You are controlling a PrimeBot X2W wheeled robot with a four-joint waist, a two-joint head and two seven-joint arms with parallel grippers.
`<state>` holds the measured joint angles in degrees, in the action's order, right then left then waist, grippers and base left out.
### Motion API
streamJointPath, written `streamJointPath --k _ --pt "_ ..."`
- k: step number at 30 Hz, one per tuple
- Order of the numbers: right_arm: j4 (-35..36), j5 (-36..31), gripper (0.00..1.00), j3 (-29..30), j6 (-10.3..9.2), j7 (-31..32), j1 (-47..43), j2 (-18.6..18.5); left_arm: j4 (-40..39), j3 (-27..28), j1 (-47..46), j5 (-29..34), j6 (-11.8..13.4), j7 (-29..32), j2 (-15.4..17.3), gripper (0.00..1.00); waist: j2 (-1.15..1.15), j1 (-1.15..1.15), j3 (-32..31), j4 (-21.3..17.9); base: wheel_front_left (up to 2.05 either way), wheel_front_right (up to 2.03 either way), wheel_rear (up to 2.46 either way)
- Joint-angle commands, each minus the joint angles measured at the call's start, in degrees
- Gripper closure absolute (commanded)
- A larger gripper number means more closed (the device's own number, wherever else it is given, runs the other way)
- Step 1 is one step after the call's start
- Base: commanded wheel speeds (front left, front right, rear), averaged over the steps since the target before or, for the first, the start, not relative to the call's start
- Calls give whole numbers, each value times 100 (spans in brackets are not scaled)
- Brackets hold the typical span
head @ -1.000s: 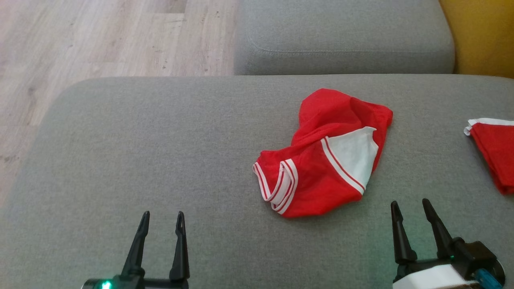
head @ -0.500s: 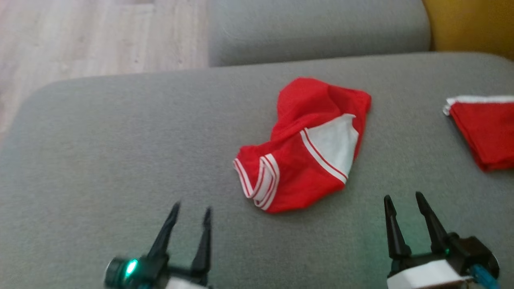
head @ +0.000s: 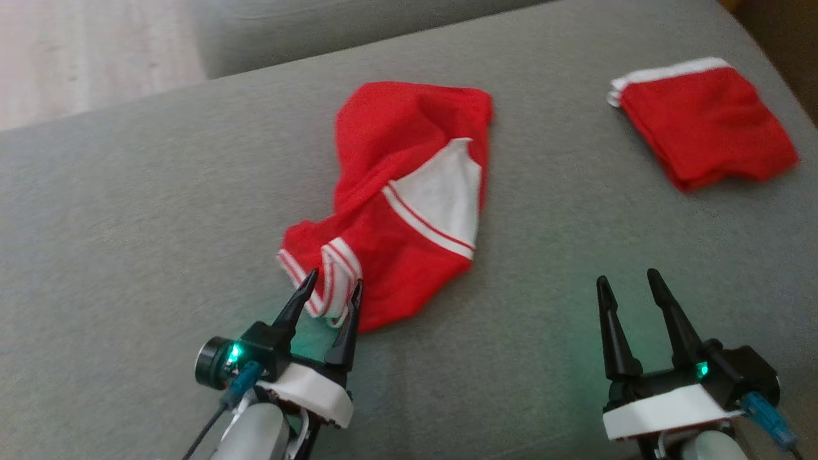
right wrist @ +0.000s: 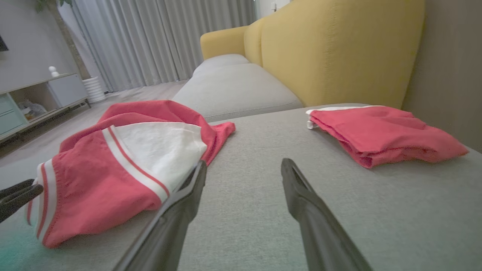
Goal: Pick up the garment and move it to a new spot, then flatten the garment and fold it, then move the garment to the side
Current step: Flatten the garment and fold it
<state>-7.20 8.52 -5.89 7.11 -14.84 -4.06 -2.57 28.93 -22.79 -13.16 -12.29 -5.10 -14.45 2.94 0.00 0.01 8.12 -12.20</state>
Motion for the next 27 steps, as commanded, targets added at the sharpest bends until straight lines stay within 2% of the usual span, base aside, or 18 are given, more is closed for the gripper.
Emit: streamJointPath --k 1,6,7,8,9,14,18,22,23,26,27 --pt "199 25 0 -125 37 -16 214 -31 -57 135 -239 -64 -11 -55 -6 0 0 -1 129 -305 0 0 0" --pt "206 63 0 -153 37 -16 218 -31 245 174 -422 -96 -23 -55 -6 0 0 -1 115 -648 0 0 0" --pt "211 74 0 -154 37 -16 215 -31 243 174 -450 -49 -27 -55 -3 8 0 -1 105 -705 0 0 0" --pt "214 81 0 -164 37 -16 207 -31 224 192 -468 -13 -23 -55 -2 65 0 -1 93 -758 0 0 0" --pt "213 80 0 -182 37 -16 200 -31 191 199 -477 15 -31 -55 -2 100 0 -1 82 -812 0 0 0" --pt "215 116 0 -257 37 -16 205 -31 -204 111 -576 213 -110 -55 2 100 0 -1 35 -1091 0 0 0" --pt "227 164 0 -316 37 -16 218 -31 -534 -202 -1016 416 -193 -55 63 100 0 -1 4 -1270 0 0 0" --pt "249 197 0 -379 37 -16 231 -31 -778 -626 -1919 469 -231 -55 223 100 0 -1 -12 -1333 0 0 0" --pt "279 215 0 -415 37 -16 247 -31 -872 -921 -2535 351 -235 -55 351 100 0 -1 -22 -1300 0 0 0" --pt "316 219 0 -449 37 -16 272 -31 -973 -1335 -3628 81 -236 -55 574 100 0 -1 -29 -1153 0 0 0" --pt "316 219 0 -449 37 -16 272 -31 -973 -1335 -3628 81 -236 -55 574 100 0 -1 -29 -1153 0 0 0"
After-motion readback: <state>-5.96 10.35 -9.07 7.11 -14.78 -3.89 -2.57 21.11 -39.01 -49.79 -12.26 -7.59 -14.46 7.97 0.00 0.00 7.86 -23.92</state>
